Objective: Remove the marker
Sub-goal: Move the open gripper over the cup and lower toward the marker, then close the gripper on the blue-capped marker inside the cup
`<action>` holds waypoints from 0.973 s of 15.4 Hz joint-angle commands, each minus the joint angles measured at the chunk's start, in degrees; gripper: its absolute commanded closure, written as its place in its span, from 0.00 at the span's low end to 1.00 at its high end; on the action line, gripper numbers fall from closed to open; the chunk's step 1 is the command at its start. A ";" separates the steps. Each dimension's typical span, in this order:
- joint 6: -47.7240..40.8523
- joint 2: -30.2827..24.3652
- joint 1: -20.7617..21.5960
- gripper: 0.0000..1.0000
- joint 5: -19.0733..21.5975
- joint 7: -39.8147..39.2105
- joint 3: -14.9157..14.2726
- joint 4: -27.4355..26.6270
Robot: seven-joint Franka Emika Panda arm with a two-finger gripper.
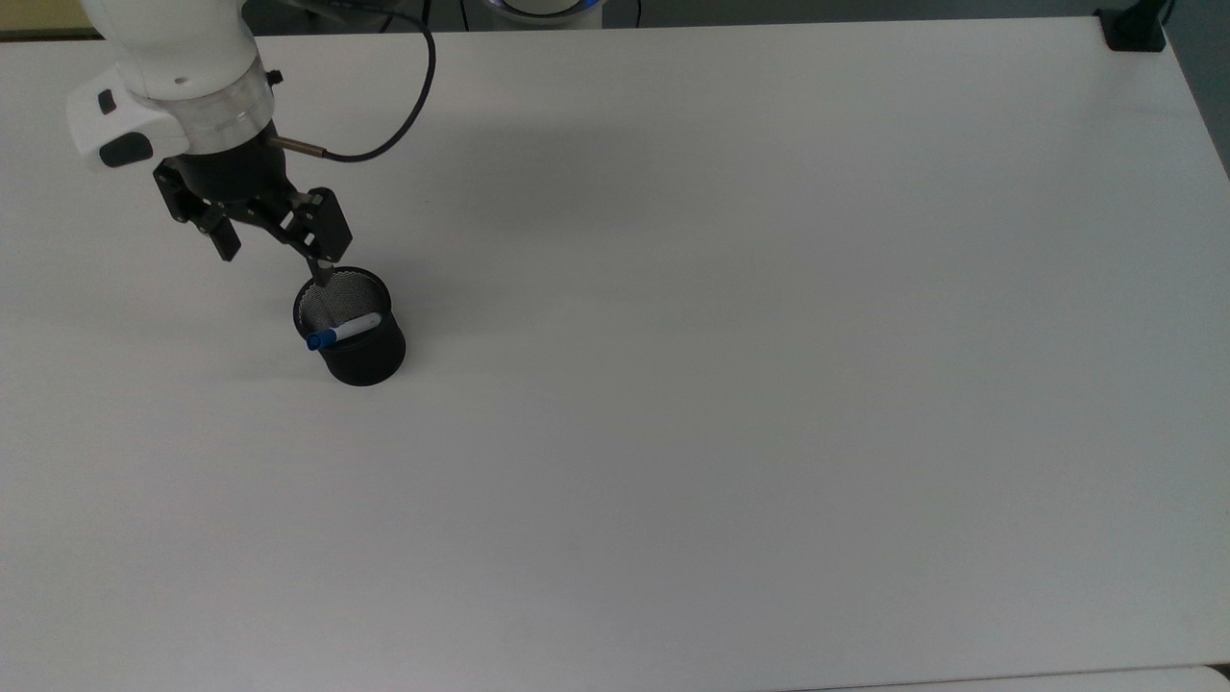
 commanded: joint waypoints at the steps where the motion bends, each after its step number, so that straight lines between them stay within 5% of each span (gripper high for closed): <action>1: 5.32 2.41 0.17 0.11 3.32 -0.11 -0.05 0.07; 11: 7.27 5.76 1.22 0.28 3.06 3.06 0.65 1.13; 15: 7.36 6.55 1.75 0.45 2.89 2.71 0.56 1.21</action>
